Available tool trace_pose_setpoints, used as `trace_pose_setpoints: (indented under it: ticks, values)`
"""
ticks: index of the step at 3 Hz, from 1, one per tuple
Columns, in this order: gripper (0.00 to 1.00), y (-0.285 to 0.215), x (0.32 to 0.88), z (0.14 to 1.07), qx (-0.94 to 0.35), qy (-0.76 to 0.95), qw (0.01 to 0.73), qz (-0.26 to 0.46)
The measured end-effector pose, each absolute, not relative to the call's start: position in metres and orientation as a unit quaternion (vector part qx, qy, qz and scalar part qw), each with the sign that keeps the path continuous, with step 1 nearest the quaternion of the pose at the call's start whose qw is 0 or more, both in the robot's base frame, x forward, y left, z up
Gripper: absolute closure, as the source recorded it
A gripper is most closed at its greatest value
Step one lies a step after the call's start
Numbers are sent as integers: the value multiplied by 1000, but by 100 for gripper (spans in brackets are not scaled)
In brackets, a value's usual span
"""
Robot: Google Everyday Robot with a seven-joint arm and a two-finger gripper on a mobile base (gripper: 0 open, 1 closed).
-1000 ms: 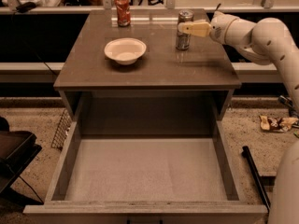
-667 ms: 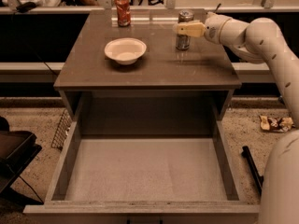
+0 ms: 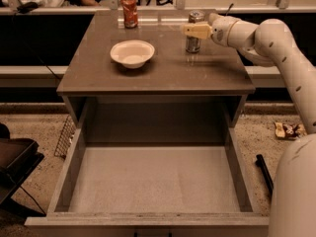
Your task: Place redbull can into top drawer
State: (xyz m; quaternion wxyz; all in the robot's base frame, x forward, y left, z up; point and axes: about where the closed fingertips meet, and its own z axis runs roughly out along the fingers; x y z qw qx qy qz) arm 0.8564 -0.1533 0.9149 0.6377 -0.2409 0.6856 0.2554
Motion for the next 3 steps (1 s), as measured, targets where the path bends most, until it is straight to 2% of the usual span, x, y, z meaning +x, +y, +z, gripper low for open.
trace_pose_setpoints:
  ticks: [1, 2, 3]
  values:
    - [49, -149, 857, 914, -242, 685, 637, 258]
    - [72, -146, 858, 913, -243, 685, 636, 259]
    - [100, -141, 858, 915, -249, 684, 635, 258]
